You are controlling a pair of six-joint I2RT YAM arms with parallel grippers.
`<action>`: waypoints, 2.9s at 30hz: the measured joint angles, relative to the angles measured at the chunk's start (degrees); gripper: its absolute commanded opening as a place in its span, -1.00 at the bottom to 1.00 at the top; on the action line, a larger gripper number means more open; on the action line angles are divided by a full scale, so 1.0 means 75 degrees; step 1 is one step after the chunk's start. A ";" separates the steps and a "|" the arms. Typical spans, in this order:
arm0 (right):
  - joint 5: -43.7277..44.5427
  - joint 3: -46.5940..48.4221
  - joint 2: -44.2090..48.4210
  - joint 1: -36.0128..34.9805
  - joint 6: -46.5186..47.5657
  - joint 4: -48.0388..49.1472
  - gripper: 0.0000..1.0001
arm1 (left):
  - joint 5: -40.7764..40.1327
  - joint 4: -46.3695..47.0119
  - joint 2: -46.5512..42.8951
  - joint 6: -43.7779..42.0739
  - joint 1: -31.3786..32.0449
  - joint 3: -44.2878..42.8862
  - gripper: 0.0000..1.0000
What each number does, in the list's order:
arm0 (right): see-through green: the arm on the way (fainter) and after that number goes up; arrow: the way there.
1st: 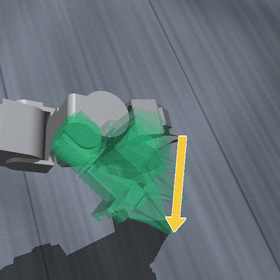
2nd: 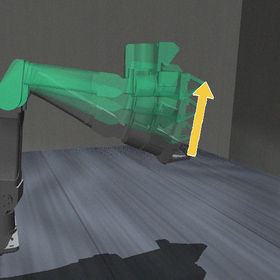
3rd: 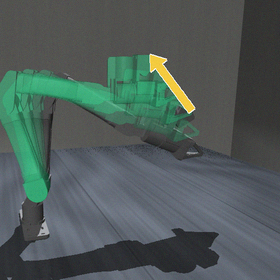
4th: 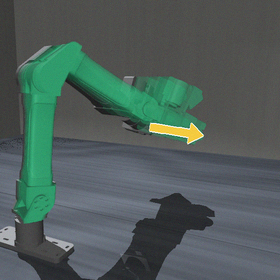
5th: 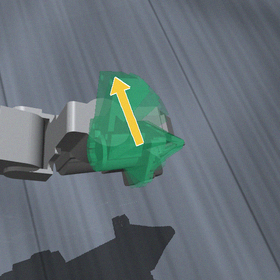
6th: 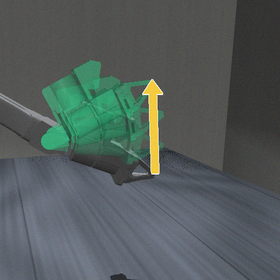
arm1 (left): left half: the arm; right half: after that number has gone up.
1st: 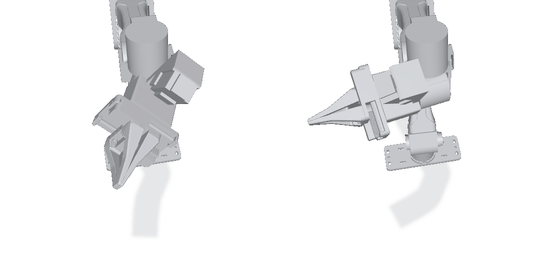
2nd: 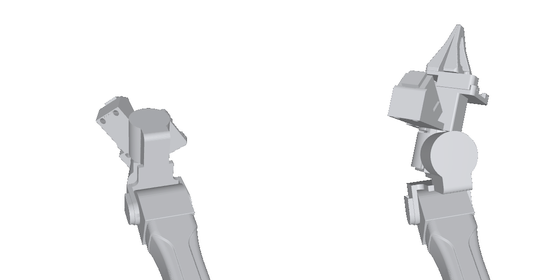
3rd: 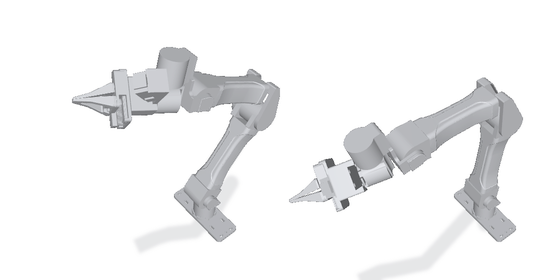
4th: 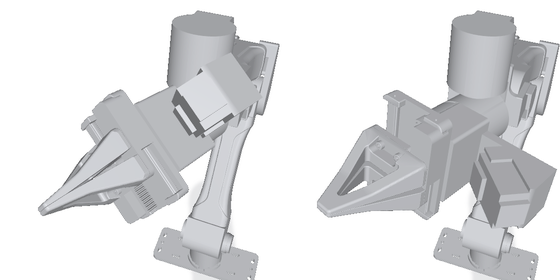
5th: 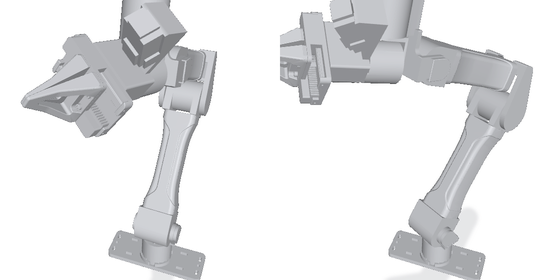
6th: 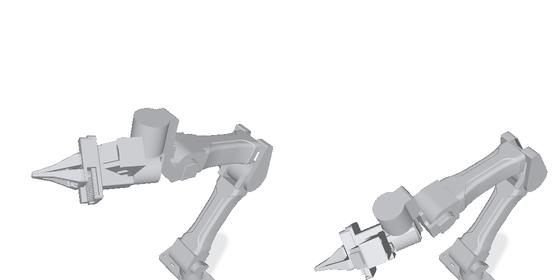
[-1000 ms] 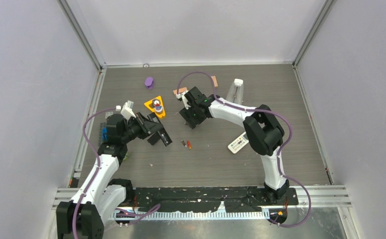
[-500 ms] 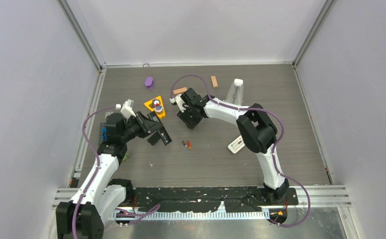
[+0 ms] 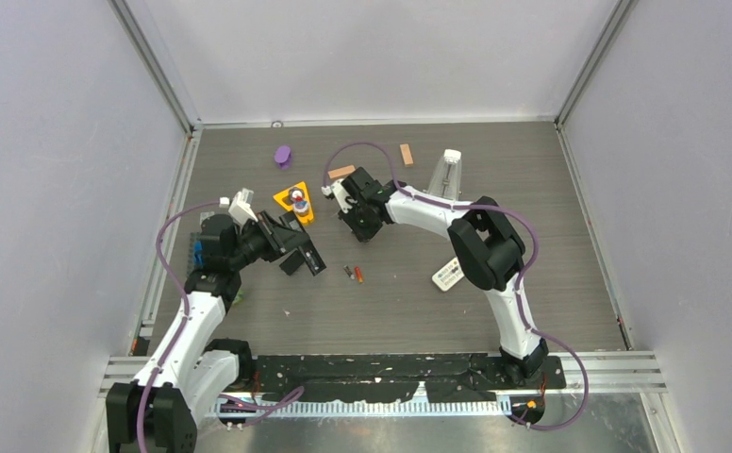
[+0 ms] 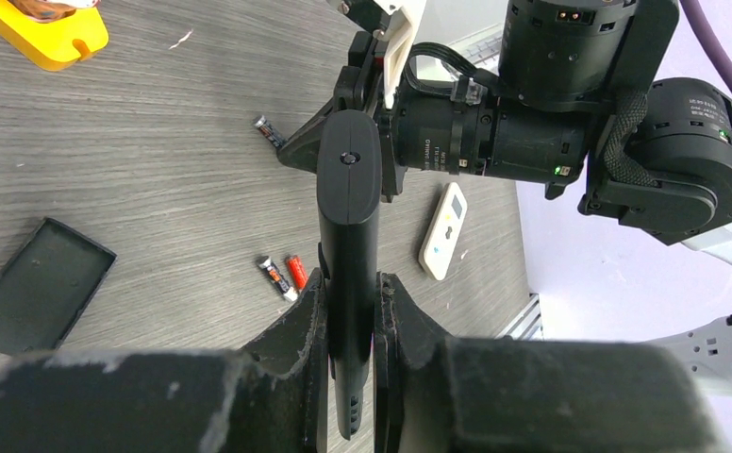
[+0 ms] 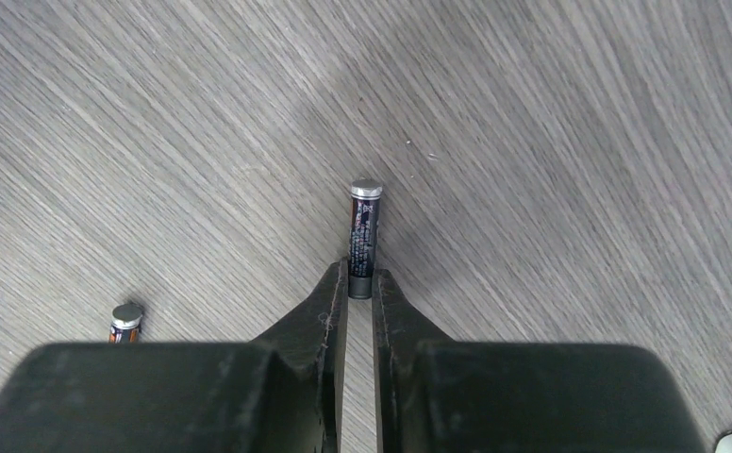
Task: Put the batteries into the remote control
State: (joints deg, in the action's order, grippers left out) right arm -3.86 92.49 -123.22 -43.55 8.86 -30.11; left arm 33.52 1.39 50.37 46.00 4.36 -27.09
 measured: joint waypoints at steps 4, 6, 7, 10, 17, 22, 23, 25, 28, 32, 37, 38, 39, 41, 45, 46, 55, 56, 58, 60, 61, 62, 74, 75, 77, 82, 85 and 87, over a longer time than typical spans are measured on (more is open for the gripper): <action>0.0079 -0.0455 0.0326 0.0000 -0.0393 0.0111 -0.86 | 0.0128 0.0061 0.0038 0.0003 0.0000 0.0000 -1.00; 0.0093 -0.0799 0.0641 0.0000 -0.0702 0.0128 -0.86 | 0.0259 0.0195 0.0085 0.0012 0.0000 0.0000 -1.00; 0.0099 -0.0994 0.0863 0.0000 -0.0883 0.0119 -0.86 | 0.0341 0.0306 0.0114 0.0038 0.0000 0.0000 -1.00; 0.0111 -0.1495 0.1676 -0.0009 -0.1510 0.0052 -0.85 | 0.0580 0.0752 0.0207 0.0221 0.0000 0.0020 -1.00; 0.1075 -0.1148 0.3474 -0.0898 -0.2821 -0.0839 -0.84 | 0.0828 0.1699 0.0291 0.1116 0.0114 0.0105 -1.00; 0.1137 -0.0726 0.3943 -0.1786 -0.3579 -0.1279 -0.83 | 0.0848 0.2302 0.0291 0.1853 0.0227 0.0239 -1.00; 0.1142 -0.0638 0.3969 -0.1909 -0.3701 -0.1402 -0.83 | 0.0857 0.2425 0.0291 0.2017 0.0239 0.0294 -1.00; 0.1166 -0.0472 0.3978 -0.2087 -0.3908 -0.1612 -0.82 | 0.0868 0.2591 0.0291 0.2229 0.0254 0.0396 -1.00; 0.1192 -0.0326 0.3978 -0.2244 -0.4159 -0.1807 -0.81 | 0.0877 0.2704 0.0291 0.2483 0.0259 0.0507 -1.00; 0.1195 -0.0169 0.3978 -0.2375 -0.4307 -0.2052 -0.79 | 0.0877 0.2771 0.0291 0.2658 0.0262 0.0548 -1.00; 0.1204 0.0087 0.3896 -0.2448 -0.4357 -0.2157 -0.77 | 0.0889 0.2824 0.0297 0.2699 0.0262 0.0548 -1.00; 0.1204 0.0122 0.3873 -0.2451 -0.4354 -0.2174 -0.77 | 0.0901 0.2821 0.0309 0.2693 0.0262 0.0548 -1.00; 0.1198 0.0146 0.3856 -0.2451 -0.4354 -0.2180 -0.77 | 0.0918 0.2809 0.0326 0.2675 0.0262 0.0545 -1.00; 0.1186 0.0184 0.3794 -0.2451 -0.4351 -0.2203 -0.78 | 0.0994 0.2780 0.0402 0.2632 0.0262 0.0536 -1.00; 0.1160 0.0268 0.3617 -0.2451 -0.4345 -0.2241 -0.77 | 0.1119 0.2751 0.0504 0.2608 0.0268 0.0530 -1.00; 0.1154 0.0280 0.3570 -0.2451 -0.4342 -0.2253 -0.77 | 0.1139 0.2751 0.0504 0.2608 0.0268 0.0530 -1.00; 0.1043 0.0350 0.3241 -0.2451 -0.4304 -0.2378 -0.76 | 0.1230 0.2664 0.0522 0.2550 0.0268 0.0501 -1.00; 0.1035 0.0361 0.3223 -0.2451 -0.4287 -0.2390 -0.74 | 0.1233 0.2655 0.0536 0.2541 0.0268 0.0493 -1.00; 0.1017 0.0370 0.3212 -0.2451 -0.4266 -0.2404 -0.71 | 0.1247 0.2637 0.0557 0.2524 0.0268 0.0484 -1.00; 0.1008 0.0370 0.3206 -0.2451 -0.4243 -0.2407 -0.66 | 0.1276 0.2629 0.0577 0.2521 0.0268 0.0484 -1.00; 0.1003 0.0376 0.3191 -0.2451 -0.4229 -0.2416 -0.65 | 0.1282 0.2623 0.0586 0.2521 0.0268 0.0484 -1.00; 0.1000 0.0382 0.3177 -0.2451 -0.4217 -0.2425 -0.64 | 0.1288 0.2617 0.0597 0.2524 0.0268 0.0484 -1.00; 0.1023 0.0653 0.2862 -0.2480 -0.4138 -0.2600 -0.44 | 0.1486 0.2769 0.0935 0.2786 0.0268 0.0428 -1.00; 0.1026 0.0673 0.2862 -0.2480 -0.4138 -0.2614 -0.37 | 0.1489 0.2789 0.0935 0.2806 0.0268 0.0428 -1.00; 0.1043 0.0708 0.2862 -0.2480 -0.4144 -0.2632 -0.28 | 0.1507 0.2821 0.0935 0.2830 0.0268 0.0428 -1.00; 0.1078 0.0781 0.2862 -0.2480 -0.4156 -0.2661 -0.05 | 0.1565 0.2932 0.0965 0.2897 0.0268 0.0428 -1.00; 0.1081 0.0813 0.2862 -0.2477 -0.4208 -0.2658 0.08 | 0.1649 0.2987 0.1043 0.2970 0.0268 0.0428 -1.00; 0.1078 0.0828 0.2862 -0.2477 -0.4234 -0.2649 0.20 | 0.1719 0.2999 0.1134 0.3005 0.0268 0.0428 -1.00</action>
State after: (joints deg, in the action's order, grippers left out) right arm 4.23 98.70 -101.75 -62.13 -22.90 -49.98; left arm 46.41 23.88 58.87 68.53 6.37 -23.88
